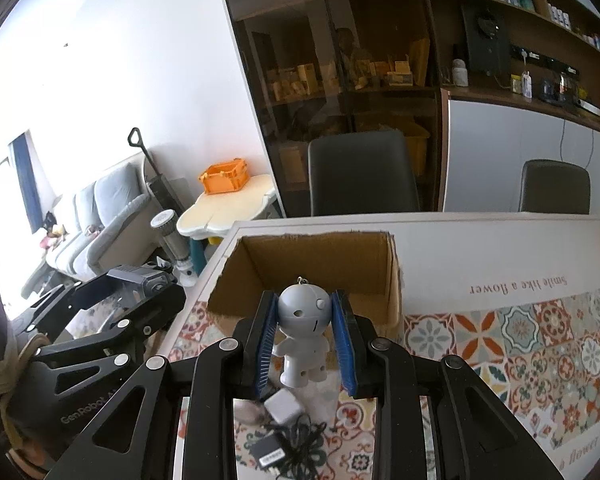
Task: Organize rigid objects
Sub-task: 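Carry the power bank and figurine over the box, then lower the power bank and figurine into the box and open both tools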
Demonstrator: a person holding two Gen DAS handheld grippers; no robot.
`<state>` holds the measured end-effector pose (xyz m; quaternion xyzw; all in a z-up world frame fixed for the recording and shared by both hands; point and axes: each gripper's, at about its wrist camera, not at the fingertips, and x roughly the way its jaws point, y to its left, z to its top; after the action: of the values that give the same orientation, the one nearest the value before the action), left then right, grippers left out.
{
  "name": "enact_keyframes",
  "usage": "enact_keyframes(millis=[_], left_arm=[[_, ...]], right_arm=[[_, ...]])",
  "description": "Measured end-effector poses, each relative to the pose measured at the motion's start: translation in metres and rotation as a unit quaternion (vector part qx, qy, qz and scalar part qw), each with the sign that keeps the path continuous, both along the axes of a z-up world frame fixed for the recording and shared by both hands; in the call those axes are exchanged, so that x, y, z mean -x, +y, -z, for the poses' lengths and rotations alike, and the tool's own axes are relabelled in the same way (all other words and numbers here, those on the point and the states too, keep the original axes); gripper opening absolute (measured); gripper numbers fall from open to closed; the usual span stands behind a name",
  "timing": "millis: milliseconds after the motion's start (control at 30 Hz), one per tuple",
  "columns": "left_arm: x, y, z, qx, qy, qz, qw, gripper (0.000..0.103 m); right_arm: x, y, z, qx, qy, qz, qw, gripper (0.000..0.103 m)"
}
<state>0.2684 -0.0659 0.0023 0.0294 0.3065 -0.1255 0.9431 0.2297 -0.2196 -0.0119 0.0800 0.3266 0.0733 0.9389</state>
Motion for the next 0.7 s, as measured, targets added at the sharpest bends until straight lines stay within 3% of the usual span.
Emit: enact_keyframes(millis=[500, 700], left_arm=[[-0.054, -0.007, 0.005, 0.002, 0.036, -0.005, 0.9993, 0.073], [-0.072, -0.015, 0.014, -0.015, 0.057, -0.001, 0.9983, 0.073]], right_arm=[[-0.053, 0.0, -0.006, 0.013, 0.019, -0.006, 1.0, 0.028], [-0.075, -0.004, 0.006, 0.014, 0.051, -0.006, 0.999, 0.028]])
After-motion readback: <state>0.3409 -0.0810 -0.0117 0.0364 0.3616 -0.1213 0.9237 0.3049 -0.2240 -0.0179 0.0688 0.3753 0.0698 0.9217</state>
